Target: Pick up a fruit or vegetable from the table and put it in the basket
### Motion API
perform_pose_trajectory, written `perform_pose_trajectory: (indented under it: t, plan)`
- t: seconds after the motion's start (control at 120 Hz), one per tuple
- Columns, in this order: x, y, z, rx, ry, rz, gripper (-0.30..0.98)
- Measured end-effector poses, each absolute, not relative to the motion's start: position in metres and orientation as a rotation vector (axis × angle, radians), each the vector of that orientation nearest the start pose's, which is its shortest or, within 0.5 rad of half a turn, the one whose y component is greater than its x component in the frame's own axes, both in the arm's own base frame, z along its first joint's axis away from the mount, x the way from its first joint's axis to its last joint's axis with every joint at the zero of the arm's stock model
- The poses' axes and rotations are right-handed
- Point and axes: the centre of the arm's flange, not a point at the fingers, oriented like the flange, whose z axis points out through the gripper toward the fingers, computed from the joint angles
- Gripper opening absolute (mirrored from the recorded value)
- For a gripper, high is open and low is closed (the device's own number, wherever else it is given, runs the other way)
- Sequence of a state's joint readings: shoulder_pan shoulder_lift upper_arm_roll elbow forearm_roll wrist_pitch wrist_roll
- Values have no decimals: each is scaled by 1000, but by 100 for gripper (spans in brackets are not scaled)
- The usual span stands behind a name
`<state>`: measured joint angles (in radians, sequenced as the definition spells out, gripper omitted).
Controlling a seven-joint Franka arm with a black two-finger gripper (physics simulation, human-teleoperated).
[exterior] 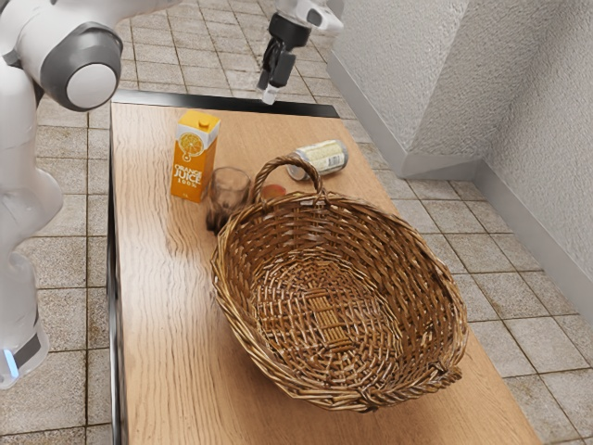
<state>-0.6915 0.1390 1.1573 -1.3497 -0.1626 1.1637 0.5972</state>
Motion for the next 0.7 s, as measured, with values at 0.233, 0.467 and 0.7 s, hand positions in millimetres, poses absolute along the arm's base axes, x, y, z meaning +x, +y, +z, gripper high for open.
perform_pose_trajectory:
  t: [0.233,0.467,0.7]
  plan:
    - [523,186,705,-3034,754,-123,68]
    - [578,98,647,-2902,1173,201,68]
    - [538,177,561,-3046,1281,282,68]
